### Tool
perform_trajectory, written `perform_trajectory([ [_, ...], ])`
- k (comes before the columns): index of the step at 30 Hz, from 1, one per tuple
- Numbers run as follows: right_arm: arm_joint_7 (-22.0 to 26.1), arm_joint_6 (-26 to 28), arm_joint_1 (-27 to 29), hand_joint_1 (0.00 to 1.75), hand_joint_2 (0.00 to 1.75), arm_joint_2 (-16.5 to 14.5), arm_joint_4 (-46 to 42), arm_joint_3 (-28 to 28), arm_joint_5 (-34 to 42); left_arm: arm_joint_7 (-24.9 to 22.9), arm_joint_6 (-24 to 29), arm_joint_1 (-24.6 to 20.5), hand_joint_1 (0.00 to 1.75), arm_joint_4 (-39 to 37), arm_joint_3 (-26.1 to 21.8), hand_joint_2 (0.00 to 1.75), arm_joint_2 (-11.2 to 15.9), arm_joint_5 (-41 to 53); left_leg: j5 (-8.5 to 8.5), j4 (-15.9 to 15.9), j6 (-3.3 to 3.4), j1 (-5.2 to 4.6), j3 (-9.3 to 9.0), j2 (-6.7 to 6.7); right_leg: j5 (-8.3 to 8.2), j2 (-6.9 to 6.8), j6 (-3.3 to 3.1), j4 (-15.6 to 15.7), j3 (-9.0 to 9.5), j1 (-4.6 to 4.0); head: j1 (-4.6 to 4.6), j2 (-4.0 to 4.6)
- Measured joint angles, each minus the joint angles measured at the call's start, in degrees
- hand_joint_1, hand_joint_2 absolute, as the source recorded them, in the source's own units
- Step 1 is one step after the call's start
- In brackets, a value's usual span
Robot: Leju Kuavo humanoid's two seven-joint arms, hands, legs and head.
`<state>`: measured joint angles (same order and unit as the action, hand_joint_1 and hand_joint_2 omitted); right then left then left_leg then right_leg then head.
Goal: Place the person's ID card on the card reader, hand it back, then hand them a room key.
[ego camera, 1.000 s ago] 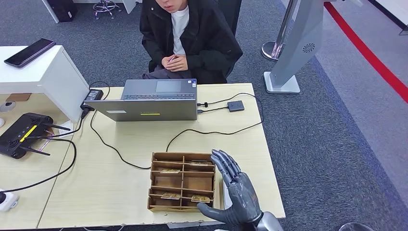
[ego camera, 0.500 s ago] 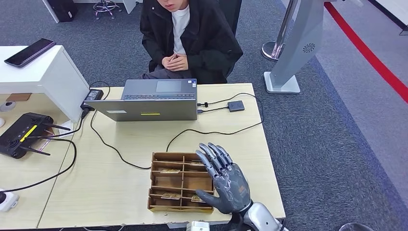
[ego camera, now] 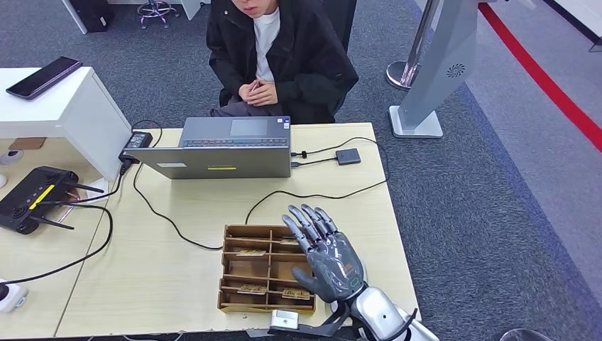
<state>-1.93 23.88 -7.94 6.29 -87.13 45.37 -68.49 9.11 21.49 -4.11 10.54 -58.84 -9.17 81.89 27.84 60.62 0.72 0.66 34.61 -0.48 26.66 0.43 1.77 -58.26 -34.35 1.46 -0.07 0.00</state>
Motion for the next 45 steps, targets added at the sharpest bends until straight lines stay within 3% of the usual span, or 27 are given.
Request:
perform_trajectory([
  [12, -1.92, -1.96, -1.61, 0.01, 1.75, 0.00, 1.19, 0.46, -0.64, 0.00, -0.09, 0.00, 0.00, 0.00, 0.29, 0.00, 0.16, 0.22, 0.00, 0.00, 0.00, 0.00, 0.00, 0.00, 0.00, 0.00, 0.00, 0.00, 0.00, 0.00, 0.01, 0.00],
  [31, -2.49, -3.51, -3.24, 0.39, 1.75, -0.64, 2.00, 1.26, -0.58, 0.00, -0.26, 0.00, 0.00, 0.00, 0.32, 0.00, 0.16, 0.40, 0.00, 0.00, 0.00, 0.00, 0.00, 0.00, 0.00, 0.00, 0.00, 0.00, 0.00, 0.00, 0.01, 0.00],
  [45, -2.81, -4.53, -3.86, 0.56, 1.75, -0.91, 3.01, 1.74, -0.32, 0.00, -0.36, 0.00, 0.00, 0.00, 0.33, 0.00, 0.15, 0.56, 0.00, 0.00, 0.00, 0.00, 0.00, 0.00, 0.00, 0.00, 0.00, 0.00, 0.00, 0.00, 0.01, 0.00],
])
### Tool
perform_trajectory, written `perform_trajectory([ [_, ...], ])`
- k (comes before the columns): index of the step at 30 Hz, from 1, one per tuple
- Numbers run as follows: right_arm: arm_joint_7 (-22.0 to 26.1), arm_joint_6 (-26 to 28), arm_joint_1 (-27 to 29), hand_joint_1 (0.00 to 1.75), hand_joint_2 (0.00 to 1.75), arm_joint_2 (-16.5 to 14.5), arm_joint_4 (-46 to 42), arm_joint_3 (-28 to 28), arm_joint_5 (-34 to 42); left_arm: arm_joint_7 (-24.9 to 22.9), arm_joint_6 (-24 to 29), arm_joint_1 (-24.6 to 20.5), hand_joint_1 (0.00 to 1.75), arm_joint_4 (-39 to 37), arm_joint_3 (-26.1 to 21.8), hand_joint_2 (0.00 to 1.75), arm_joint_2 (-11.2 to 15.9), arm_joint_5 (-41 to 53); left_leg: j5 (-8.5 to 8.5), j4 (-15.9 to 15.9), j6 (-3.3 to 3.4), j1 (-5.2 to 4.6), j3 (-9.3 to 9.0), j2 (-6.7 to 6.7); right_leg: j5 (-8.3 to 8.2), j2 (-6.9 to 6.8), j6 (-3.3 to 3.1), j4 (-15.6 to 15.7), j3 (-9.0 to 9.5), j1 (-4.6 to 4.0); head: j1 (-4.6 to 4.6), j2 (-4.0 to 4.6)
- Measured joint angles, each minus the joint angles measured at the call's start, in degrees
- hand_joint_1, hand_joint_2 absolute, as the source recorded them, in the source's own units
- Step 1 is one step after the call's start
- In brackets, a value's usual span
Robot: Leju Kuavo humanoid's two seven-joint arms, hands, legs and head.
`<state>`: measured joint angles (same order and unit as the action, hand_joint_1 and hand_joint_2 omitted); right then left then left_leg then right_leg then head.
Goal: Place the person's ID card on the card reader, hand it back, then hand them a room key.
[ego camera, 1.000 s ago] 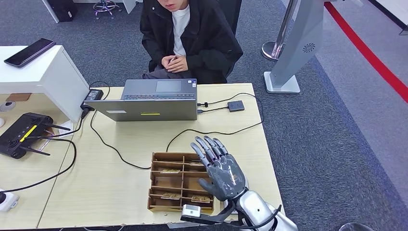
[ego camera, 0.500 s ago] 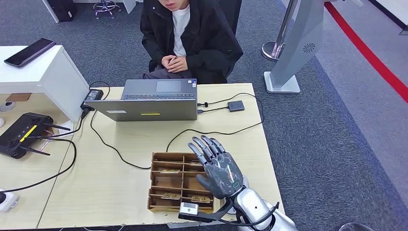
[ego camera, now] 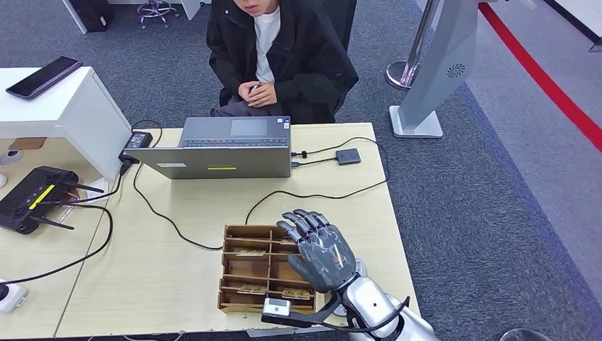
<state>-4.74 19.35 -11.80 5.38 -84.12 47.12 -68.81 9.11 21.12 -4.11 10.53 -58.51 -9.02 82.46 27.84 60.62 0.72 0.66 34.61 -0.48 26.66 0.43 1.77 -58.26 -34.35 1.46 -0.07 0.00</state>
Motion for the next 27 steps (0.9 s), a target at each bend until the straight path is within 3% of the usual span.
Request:
perform_trajectory([
  [17, -0.33, -0.64, -0.14, 0.58, 1.75, -0.49, 1.51, 0.61, 0.13, 0.00, -0.05, -0.01, 0.00, 0.00, 0.02, 0.00, 0.01, 0.03, 0.00, 0.00, 0.00, 0.00, 0.00, 0.00, 0.00, 0.00, 0.00, 0.00, 0.00, 0.00, 0.00, 0.00],
  [27, -0.52, -0.83, -0.15, 0.69, 1.75, -0.53, 1.82, 0.84, 0.21, 0.00, -0.07, -0.01, 0.00, 0.00, 0.03, 0.00, 0.01, 0.15, 0.00, 0.00, 0.00, 0.00, 0.00, 0.00, 0.00, 0.00, 0.00, 0.00, 0.00, 0.00, 0.00, 0.00],
])
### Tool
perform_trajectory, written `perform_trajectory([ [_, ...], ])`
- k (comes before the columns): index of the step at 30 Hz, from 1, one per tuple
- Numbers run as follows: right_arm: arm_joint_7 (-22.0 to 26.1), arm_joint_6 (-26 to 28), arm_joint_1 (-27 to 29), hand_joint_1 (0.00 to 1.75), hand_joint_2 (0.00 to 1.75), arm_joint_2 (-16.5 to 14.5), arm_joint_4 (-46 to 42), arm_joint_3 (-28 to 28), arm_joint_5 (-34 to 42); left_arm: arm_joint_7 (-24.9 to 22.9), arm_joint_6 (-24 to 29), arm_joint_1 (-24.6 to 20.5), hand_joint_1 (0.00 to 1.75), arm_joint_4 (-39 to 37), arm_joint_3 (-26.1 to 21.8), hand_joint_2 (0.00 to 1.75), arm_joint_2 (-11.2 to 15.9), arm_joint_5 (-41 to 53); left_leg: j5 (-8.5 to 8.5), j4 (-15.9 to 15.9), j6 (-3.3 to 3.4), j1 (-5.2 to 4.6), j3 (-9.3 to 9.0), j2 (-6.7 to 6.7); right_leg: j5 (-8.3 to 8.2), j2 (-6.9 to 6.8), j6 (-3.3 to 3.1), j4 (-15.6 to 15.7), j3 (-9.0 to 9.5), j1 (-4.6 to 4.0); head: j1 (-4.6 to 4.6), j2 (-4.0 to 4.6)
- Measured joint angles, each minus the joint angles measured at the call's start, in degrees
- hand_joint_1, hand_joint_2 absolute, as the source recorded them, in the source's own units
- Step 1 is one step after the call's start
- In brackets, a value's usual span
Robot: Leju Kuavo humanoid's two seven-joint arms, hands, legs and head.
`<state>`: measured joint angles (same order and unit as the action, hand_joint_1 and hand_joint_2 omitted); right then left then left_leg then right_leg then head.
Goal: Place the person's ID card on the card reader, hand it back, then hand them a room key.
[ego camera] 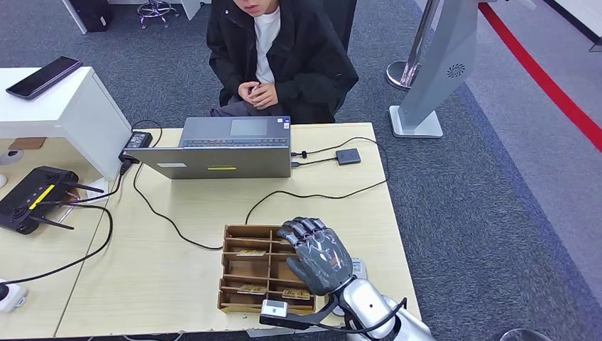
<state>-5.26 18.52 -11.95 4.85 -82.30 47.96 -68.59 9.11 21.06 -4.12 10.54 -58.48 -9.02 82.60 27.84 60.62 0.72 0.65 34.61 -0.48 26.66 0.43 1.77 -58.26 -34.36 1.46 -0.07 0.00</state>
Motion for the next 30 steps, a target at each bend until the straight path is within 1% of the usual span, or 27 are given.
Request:
perform_trajectory([
  [15, -0.16, -0.81, -0.03, 0.72, 1.75, -0.37, 1.10, 0.14, 0.07, -0.02, -0.05, -0.01, 0.00, 0.00, 0.32, 0.00, -0.01, 0.10, 0.00, 0.00, 0.00, 0.00, 0.00, 0.00, 0.00, 0.00, 0.00, 0.00, 0.00, 0.00, 0.00, 0.00],
  [25, -0.34, -1.29, -0.07, 0.78, 1.75, -0.42, 1.38, 0.28, 0.16, -0.04, -0.05, 0.00, 0.00, 0.00, 0.34, 0.00, -0.01, 0.14, 0.00, 0.00, 0.00, 0.00, 0.00, 0.00, 0.00, 0.00, 0.00, 0.00, 0.00, 0.00, 0.00, 0.00],
  [30, -0.75, -1.99, -0.16, 0.72, 1.75, -0.42, 1.46, 0.39, 0.16, -0.04, -0.07, 0.00, 0.00, 0.00, 0.34, 0.00, -0.01, 0.19, 0.00, 0.00, 0.00, 0.00, 0.00, 0.00, 0.00, 0.00, 0.00, 0.00, 0.00, 0.00, -0.01, 0.00],
])
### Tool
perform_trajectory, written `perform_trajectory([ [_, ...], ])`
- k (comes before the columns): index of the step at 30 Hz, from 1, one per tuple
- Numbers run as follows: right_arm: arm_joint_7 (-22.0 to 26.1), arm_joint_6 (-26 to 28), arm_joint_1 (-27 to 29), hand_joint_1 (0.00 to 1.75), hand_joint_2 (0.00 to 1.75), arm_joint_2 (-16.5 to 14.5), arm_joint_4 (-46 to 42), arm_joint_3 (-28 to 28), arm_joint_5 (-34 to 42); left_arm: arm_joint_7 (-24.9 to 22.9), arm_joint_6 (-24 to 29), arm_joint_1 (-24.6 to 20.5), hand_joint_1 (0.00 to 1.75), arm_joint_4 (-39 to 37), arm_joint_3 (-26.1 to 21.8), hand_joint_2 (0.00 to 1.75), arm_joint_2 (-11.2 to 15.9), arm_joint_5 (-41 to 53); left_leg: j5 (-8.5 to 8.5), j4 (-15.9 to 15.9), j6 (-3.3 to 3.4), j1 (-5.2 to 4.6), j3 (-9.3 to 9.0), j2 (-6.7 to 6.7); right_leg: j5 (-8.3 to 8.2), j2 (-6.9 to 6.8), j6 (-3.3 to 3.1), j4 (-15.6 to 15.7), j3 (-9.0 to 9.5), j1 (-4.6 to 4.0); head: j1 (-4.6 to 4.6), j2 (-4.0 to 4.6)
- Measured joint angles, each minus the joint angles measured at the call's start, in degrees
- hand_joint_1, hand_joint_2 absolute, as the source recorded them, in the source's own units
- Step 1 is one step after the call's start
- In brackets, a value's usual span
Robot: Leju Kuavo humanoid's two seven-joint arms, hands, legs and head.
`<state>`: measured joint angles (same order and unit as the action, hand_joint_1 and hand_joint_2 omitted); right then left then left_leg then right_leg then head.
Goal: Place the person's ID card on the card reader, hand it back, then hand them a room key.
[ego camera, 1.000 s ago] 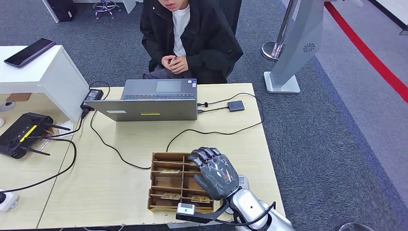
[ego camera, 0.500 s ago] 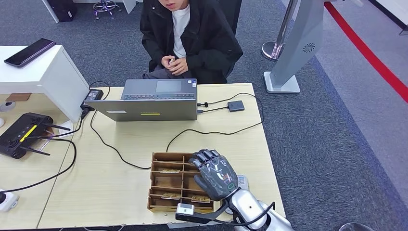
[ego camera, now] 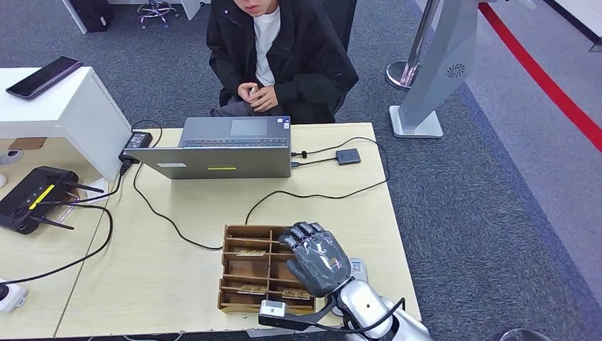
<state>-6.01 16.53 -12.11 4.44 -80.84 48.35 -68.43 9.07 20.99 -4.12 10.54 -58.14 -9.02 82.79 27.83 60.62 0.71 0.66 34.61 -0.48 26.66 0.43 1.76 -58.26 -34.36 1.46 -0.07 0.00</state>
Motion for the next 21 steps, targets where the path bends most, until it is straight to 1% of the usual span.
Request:
perform_trajectory([
  [2, -0.22, -0.24, -0.13, 0.73, 1.75, 0.00, 0.13, 0.03, 0.03, 0.00, 0.01, 0.00, 0.00, 0.00, 0.00, 0.00, 0.01, 0.01, 0.00, 0.00, 0.00, 0.00, 0.00, 0.00, 0.00, 0.00, 0.00, 0.00, 0.00, 0.00, 0.00, 0.00],
  [3, -0.33, -0.38, -0.21, 0.75, 1.75, 0.00, 0.21, 0.05, 0.05, 0.00, 0.01, 0.00, 0.00, 0.00, 0.00, 0.00, 0.02, 0.01, 0.00, 0.00, 0.00, 0.00, 0.00, 0.00, 0.00, 0.00, 0.00, 0.00, 0.00, 0.00, 0.01, 0.00],
  [4, -0.43, -0.51, -0.30, 0.82, 1.75, 0.00, 0.30, 0.07, 0.08, -0.01, 0.00, 0.00, 0.00, 0.00, 0.00, 0.00, 0.01, 0.02, 0.00, 0.00, 0.00, 0.00, 0.00, 0.00, 0.00, 0.00, 0.00, 0.00, 0.00, 0.00, 0.01, 0.00],
  [7, -0.58, -0.82, -0.58, 1.23, 1.75, 0.00, 0.40, 0.08, 0.10, -0.02, 0.00, 0.00, 0.00, 0.00, 0.01, 0.00, 0.01, 0.06, -0.01, 0.00, -0.01, 0.00, -0.01, 0.00, 0.00, 0.00, 0.00, 0.00, 0.00, 0.00, 0.01, 0.00],
  [8, -0.61, -0.87, -0.68, 1.32, 1.75, 0.00, 0.40, 0.08, 0.12, -0.02, 0.01, 0.00, 0.00, 0.00, 0.01, 0.00, 0.02, 0.08, -0.01, 0.00, -0.01, 0.00, -0.01, 0.00, 0.00, 0.00, 0.00, 0.00, 0.00, 0.00, 0.01, 0.00],
  [17, -1.03, -0.97, -1.45, 1.47, 1.75, -0.01, 0.41, 0.07, 0.21, -0.01, -0.01, 0.01, 0.00, 0.00, 0.02, 0.00, 0.02, 0.09, -0.02, 0.00, -0.01, 0.00, -0.01, 0.00, 0.00, 0.00, 0.00, 0.00, 0.00, 0.00, 0.01, 0.00],
  [21, -1.05, -0.98, -1.44, 1.62, 1.75, 0.00, 0.40, 0.12, 0.20, -0.01, -0.03, 0.00, 0.00, 0.00, 0.02, 0.00, 0.02, 0.09, -0.02, 0.00, -0.01, 0.00, -0.01, 0.00, 0.00, 0.00, 0.00, 0.00, 0.00, 0.00, 0.00, 0.00],
])
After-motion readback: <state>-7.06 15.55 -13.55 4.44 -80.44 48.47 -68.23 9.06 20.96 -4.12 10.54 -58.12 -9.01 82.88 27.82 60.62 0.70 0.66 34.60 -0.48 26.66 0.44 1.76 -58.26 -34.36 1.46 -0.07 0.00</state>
